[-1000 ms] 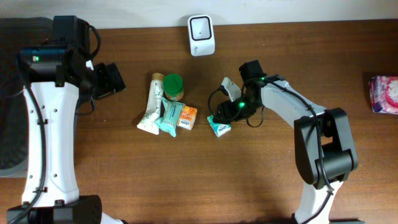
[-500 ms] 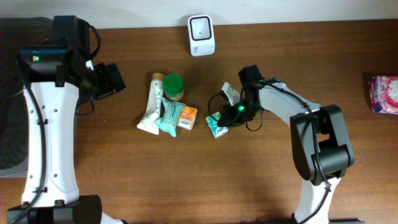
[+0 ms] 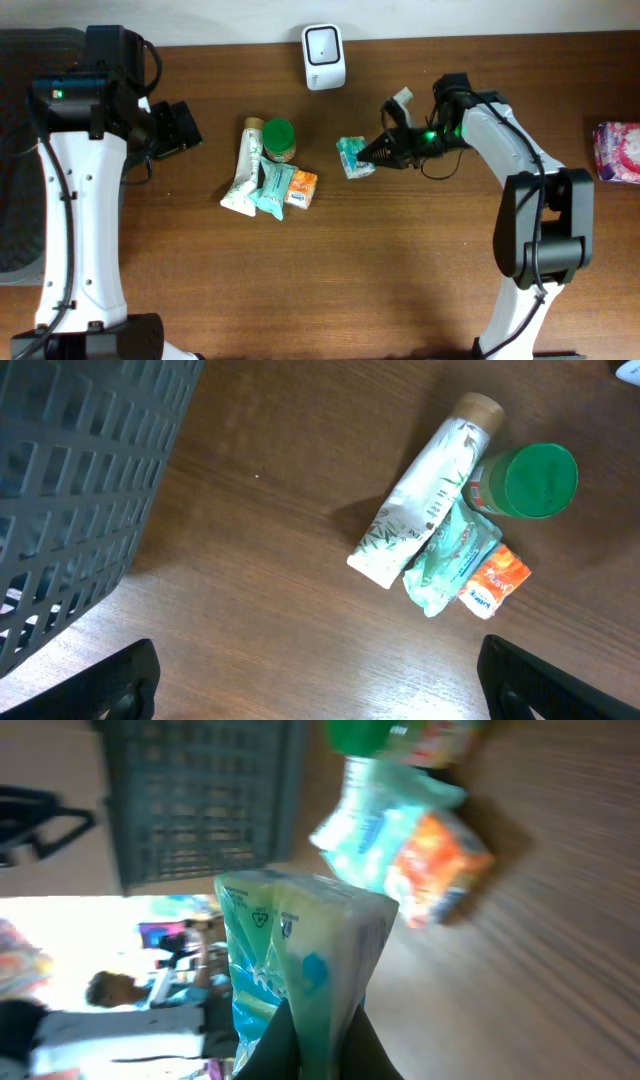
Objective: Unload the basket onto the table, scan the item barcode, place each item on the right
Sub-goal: 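Lift the teal pack and hold it under the scanner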
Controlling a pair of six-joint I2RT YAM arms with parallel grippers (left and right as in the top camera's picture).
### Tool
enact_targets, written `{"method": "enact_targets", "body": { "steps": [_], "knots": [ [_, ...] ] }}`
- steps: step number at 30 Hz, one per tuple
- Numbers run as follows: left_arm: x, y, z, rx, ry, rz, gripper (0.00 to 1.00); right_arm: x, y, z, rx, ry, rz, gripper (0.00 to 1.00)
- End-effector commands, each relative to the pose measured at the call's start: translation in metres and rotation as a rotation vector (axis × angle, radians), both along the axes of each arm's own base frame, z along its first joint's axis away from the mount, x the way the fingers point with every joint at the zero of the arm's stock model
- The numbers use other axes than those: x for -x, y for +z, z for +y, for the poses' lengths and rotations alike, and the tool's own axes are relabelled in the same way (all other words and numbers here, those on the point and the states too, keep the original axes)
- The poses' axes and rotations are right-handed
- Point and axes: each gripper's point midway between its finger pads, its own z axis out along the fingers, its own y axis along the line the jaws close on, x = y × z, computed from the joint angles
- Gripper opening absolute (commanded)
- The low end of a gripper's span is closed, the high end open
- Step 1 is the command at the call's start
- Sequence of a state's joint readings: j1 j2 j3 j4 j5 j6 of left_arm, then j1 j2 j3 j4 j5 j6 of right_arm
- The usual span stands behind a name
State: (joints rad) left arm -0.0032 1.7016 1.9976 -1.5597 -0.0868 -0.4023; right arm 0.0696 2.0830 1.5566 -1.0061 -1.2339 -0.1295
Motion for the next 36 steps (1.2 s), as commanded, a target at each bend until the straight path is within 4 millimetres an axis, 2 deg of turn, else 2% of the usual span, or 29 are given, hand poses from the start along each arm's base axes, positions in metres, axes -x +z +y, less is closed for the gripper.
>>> {"method": "enact_targets", "body": {
  "steps": [1, 2, 3, 8, 11, 18, 23, 36],
  "knots": [
    [0.003, 0.006, 0.002, -0.005, 0.013, -0.017, 0.99, -0.001, 0.034, 0.006, -0.184, 0.015, -0.044, 0.04],
    [0.003, 0.006, 0.002, -0.005, 0.013, -0.018, 0.99, -0.001, 0.041, 0.007, -0.224, 0.020, -0.057, 0.04],
    [0.003, 0.006, 0.002, -0.005, 0.012, -0.017, 0.99, 0.000, 0.056, 0.008, -0.312, 0.024, -0.076, 0.04],
    [0.003, 0.006, 0.002, -0.005, 0.012, -0.017, 0.99, -0.003, 0.061, 0.008, -0.324, 0.028, -0.095, 0.04],
    [0.003, 0.006, 0.002, -0.005, 0.012, -0.017, 0.99, -0.008, 0.072, 0.008, -0.326, 0.032, -0.121, 0.04],
    [0.003, 0.006, 0.002, -0.005, 0.012, -0.017, 0.99, -0.042, 0.142, 0.011, -0.333, 0.047, -0.245, 0.04],
    [0.003, 0.006, 0.002, -0.005, 0.012, -0.017, 0.99, -0.051, 0.148, 0.011, -0.334, 0.045, -0.248, 0.04],
    [0.003, 0.006, 0.002, -0.005, 0.012, -0.017, 0.99, -0.048, 0.143, 0.011, -0.333, 0.041, -0.216, 0.04]
  ]
}}
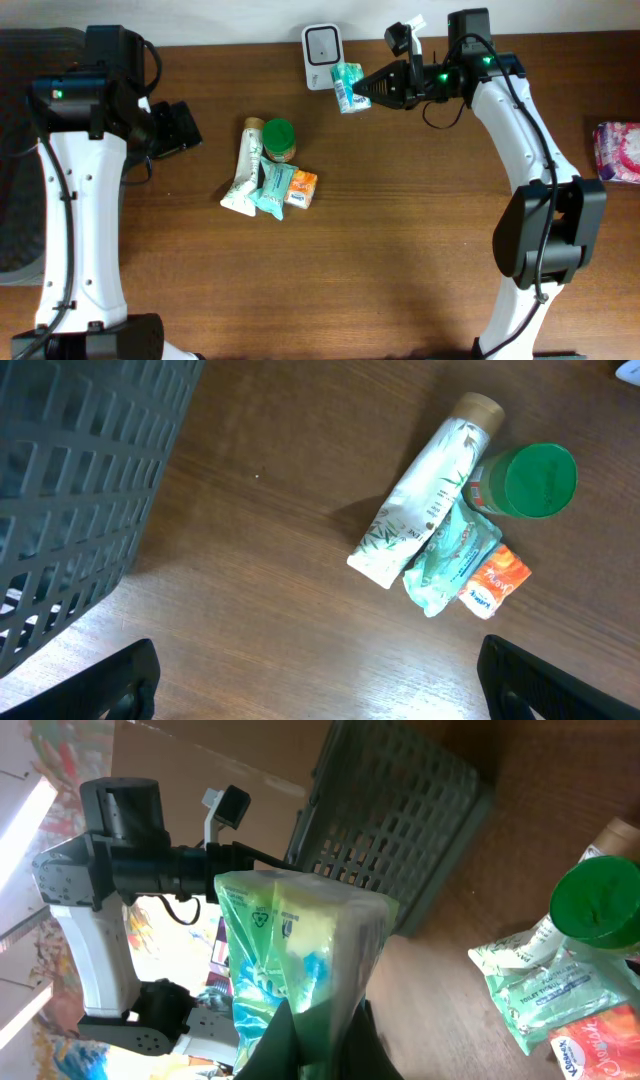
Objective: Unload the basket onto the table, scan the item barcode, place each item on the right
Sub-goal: 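Lift the teal pack and hold it under the scanner, then hold the teal pack at the scanner window with the right gripper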
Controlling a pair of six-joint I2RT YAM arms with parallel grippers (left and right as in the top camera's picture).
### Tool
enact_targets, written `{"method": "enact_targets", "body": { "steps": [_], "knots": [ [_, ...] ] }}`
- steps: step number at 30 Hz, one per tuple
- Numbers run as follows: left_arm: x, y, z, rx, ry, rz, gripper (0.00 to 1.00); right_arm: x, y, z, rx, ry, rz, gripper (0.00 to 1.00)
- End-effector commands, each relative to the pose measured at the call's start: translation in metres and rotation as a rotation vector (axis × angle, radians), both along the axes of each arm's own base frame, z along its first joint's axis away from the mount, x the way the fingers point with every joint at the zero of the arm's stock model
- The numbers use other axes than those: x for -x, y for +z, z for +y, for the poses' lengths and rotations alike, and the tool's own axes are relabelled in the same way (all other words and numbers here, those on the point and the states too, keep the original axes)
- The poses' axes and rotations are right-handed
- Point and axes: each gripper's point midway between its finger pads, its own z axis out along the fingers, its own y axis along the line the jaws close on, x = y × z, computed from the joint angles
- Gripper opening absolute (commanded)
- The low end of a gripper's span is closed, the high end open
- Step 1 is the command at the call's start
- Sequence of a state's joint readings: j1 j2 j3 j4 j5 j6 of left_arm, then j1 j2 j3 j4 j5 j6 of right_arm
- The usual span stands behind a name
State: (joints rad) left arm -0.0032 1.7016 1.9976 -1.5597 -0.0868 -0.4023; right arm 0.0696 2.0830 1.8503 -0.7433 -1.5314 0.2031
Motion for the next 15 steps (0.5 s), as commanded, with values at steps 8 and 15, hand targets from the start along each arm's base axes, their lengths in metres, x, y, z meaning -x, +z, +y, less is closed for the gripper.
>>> {"method": "enact_targets", "body": {
  "steps": [8, 15],
  "knots": [
    [0.0032, 0.0057, 0.0019, -0.005, 0.012, -0.017, 0.99, 0.0013, 0.0020, -0.0020, -0.017, 0.007, -0.007, 0.04],
    [0.0031, 0.0058, 0.0020, -0.005, 0.012, -0.018, 0.99, -0.0003, 0.0028, -0.0028, -0.019, 0.005, -0.026, 0.04]
  ]
}}
